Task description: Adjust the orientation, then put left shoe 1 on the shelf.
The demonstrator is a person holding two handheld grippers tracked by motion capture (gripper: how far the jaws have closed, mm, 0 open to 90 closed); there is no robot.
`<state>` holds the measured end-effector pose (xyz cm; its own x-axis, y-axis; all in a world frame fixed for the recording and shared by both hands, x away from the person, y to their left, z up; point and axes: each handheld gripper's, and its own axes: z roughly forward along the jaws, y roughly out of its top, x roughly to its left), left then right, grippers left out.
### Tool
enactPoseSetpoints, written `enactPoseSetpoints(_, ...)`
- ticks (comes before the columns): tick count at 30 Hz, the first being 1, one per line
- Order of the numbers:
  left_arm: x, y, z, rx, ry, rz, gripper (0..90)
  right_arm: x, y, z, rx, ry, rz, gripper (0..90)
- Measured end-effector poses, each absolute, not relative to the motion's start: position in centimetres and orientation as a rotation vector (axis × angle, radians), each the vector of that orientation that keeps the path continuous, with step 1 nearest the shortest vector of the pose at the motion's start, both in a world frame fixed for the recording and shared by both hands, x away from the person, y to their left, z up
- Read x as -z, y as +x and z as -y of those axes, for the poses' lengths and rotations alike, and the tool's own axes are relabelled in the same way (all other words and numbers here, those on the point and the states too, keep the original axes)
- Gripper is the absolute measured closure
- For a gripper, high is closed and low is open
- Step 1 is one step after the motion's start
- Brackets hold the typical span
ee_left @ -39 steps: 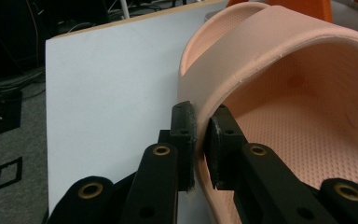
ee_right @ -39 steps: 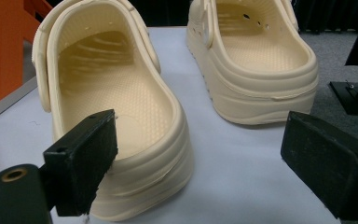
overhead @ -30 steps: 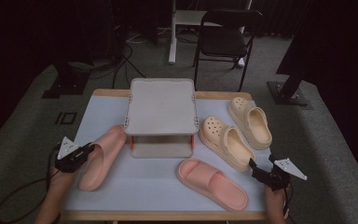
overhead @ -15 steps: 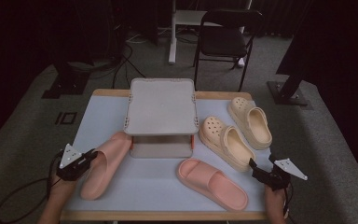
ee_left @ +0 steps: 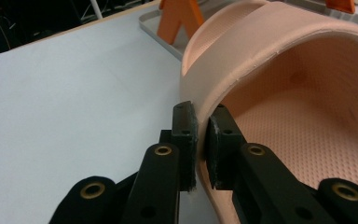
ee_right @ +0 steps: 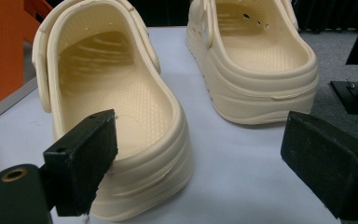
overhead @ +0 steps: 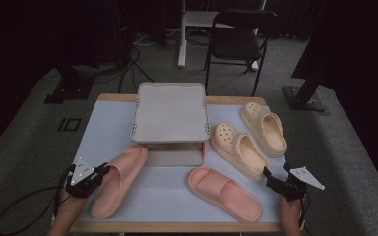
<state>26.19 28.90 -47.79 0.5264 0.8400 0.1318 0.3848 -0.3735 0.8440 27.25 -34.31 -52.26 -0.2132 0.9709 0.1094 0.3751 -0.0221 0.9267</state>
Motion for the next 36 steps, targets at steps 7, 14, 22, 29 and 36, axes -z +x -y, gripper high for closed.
enactPoseSetpoints(7, 48.0, 26.3, -27.1, -0.706, 1.988, -0.973, 83.3, 52.3, 27.2, 34.4, -1.237, 1.419, -1.639, 10.3)
enactPoseSetpoints(14, 47.9, 26.8, -25.4, -0.720, 1.989, -0.969, 83.2, 52.3, 27.2, 34.5, -1.246, 1.418, -1.633, 10.3)
enactPoseSetpoints(22, 47.4, 27.4, -24.0, -0.743, 1.949, -0.973, 83.1, 52.3, 27.2, 34.4, -1.238, 1.421, -1.640, 10.3)
enactPoseSetpoints(29, 47.8, 28.4, -22.1, -0.786, 1.930, -1.025, 83.1, 52.3, 27.2, 34.4, -1.242, 1.420, -1.641, 10.3)
enactPoseSetpoints(36, 48.1, 29.5, -20.1, -0.829, 1.942, -1.064, 83.0, 52.3, 27.3, 34.4, -1.246, 1.419, -1.642, 10.3)
